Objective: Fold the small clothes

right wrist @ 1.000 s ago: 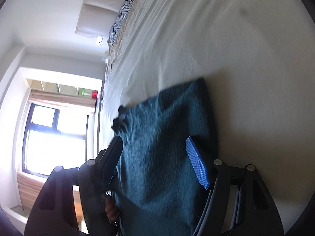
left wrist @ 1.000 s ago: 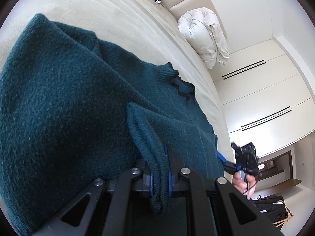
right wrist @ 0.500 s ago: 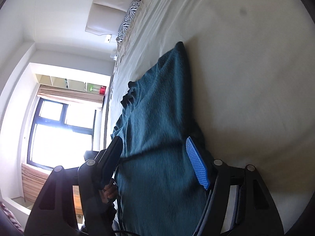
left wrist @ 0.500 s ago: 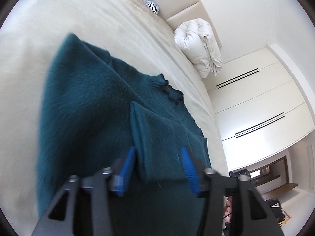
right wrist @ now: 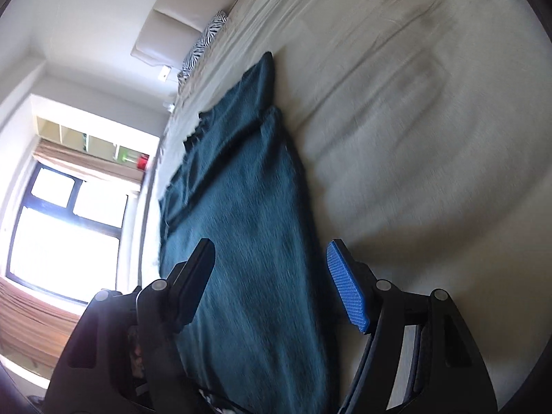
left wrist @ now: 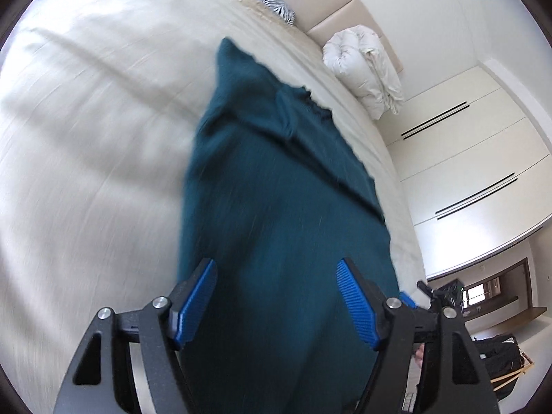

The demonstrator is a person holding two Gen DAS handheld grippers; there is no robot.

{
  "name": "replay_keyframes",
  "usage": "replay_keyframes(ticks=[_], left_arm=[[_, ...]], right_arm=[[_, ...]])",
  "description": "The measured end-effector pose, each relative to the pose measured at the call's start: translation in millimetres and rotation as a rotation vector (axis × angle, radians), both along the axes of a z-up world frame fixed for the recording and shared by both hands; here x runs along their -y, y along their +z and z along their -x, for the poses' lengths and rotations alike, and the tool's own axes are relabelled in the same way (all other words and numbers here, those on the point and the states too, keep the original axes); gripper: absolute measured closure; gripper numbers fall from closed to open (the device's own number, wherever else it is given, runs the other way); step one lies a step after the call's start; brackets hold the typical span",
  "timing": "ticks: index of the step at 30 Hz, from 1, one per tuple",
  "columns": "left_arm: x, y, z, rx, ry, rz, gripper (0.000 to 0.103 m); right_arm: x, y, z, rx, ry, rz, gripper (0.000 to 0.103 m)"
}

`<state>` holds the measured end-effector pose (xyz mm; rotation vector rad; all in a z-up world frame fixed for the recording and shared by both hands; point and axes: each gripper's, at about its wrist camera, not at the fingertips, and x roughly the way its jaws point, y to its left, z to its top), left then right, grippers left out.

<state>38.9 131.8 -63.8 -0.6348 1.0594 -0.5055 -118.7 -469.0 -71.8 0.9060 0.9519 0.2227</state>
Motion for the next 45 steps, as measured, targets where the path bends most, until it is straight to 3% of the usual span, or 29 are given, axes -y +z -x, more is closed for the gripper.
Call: replay_keyframes(ticks=[2, 6, 13, 23, 32, 36, 45], left_arm=[[-6, -3, 18, -0.015, 0.007, -0.019, 0.029], [-14, -5, 43, -0.037, 0.028, 0.024, 0.029], [-16, -5, 69, -0.085, -0.022, 0.037, 0.029], [-11, -15, 94, -0.157, -0.096, 0.048, 0.03], [-14, -14, 99, -0.189, -0.119, -0.004, 0.042], [-27, -11, 102, -0.185, -0.096, -0.043, 0.034], [-20, -26, 103, -0.207, -0.093, -0.018, 0.03]], right_arm=[[-6, 6, 15, -0.017, 0.018, 0.063, 0.036], [-11, 20, 33, -0.05, 0.045, 0.161, 0.036], [-13, 24, 59, -0.138, 0.099, 0.242, 0.039], [-12, 27, 100, -0.17, 0.139, 0.211, 0.048], [-16, 32, 115, -0.189, 0.145, 0.214, 0.05], [-14, 34, 121, -0.189, 0.135, 0.203, 0.05], [-21, 32, 121, -0.192, 0.168, 0.203, 0.05]])
